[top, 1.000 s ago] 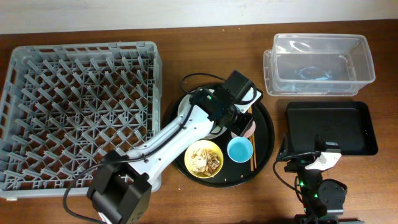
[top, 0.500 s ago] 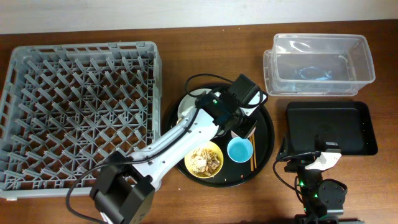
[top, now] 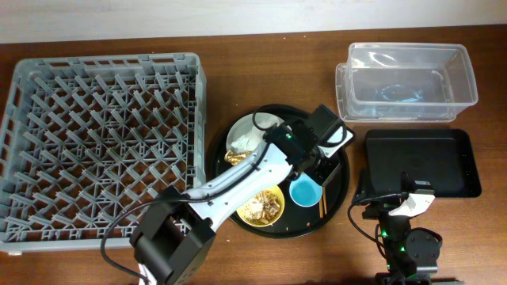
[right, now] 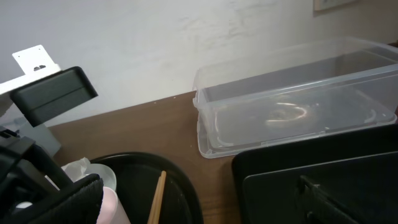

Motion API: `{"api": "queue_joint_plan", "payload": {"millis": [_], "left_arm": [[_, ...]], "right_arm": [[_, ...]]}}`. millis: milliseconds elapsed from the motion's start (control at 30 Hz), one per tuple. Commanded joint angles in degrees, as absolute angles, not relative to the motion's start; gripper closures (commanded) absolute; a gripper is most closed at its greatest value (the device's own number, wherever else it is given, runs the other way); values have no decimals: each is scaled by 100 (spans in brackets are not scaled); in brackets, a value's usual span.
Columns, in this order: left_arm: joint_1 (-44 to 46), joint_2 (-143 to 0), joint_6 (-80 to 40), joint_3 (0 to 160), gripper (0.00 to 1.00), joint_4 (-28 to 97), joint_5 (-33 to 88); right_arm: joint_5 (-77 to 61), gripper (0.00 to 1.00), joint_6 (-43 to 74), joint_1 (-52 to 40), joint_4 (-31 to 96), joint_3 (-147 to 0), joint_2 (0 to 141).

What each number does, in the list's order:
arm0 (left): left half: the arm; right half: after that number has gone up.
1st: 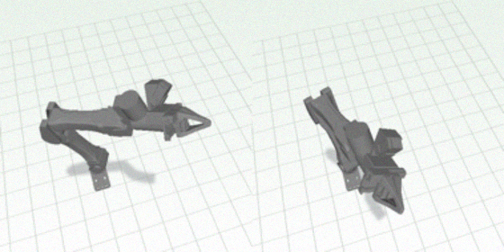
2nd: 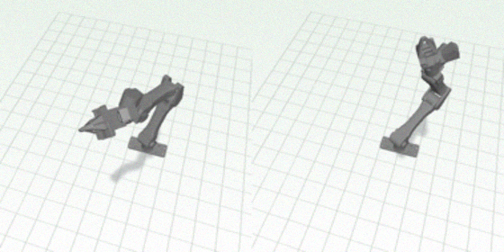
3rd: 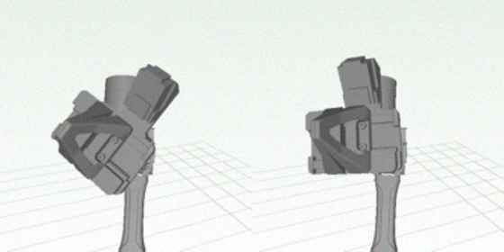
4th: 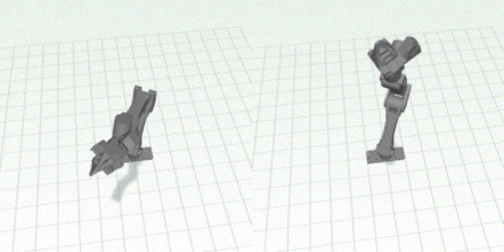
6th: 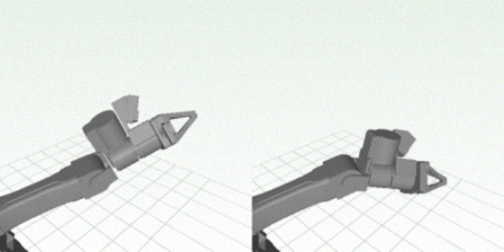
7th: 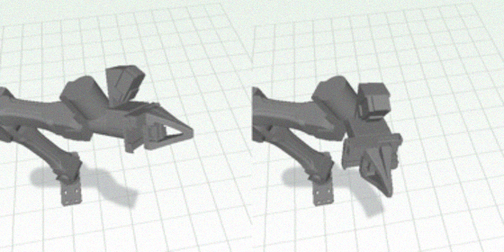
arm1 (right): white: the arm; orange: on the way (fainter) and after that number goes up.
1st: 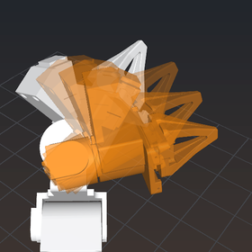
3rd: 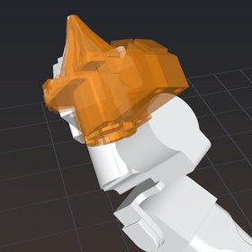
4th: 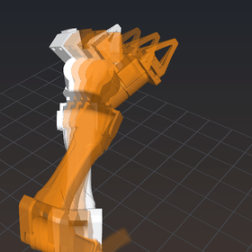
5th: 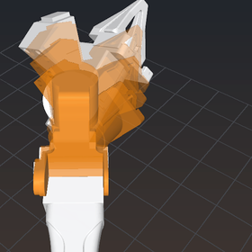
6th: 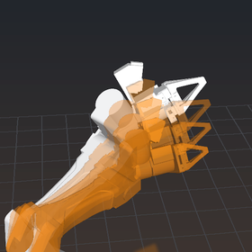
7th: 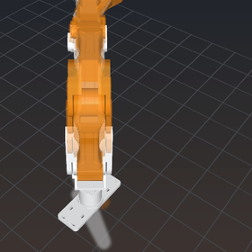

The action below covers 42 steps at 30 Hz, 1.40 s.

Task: Sort waste into correct bins and load items into the dishwasher rack
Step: 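Lower the left gripper and grasp the pink cup rim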

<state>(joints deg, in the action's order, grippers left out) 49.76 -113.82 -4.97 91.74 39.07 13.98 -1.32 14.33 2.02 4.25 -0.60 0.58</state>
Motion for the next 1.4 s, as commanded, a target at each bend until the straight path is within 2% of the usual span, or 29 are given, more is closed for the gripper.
{"api": "queue_joint_plan", "payload": {"millis": [0,400,567,800,900,1000,1200,1367], "left_arm": [[5011,-11627,-491,9266,50,3800,1221],[5011,-11754,-491,9266,51,3699,639],[5011,-11767,-491,9266,63,3719,679],[5116,-11974,-491,9262,64,3730,917],[5124,-12005,-493,9262,76,3730,919],[5122,-12005,-491,9264,80,3682,917],[5118,-11998,-593,9441,99,3745,919],[5118,-11996,-685,10003,99,4143,919]], "right_arm": [[-99,1,1374,152,454,-32,21],[-99,1,1374,152,454,-32,21],[-99,1,1374,152,454,-32,21],[-99,1,1374,152,454,-32,21],[-99,1,1376,152,454,-32,21],[-99,1,1374,152,454,-32,21],[-99,1,1374,152,454,-32,21],[-99,1,1376,152,454,-32,21]]}}
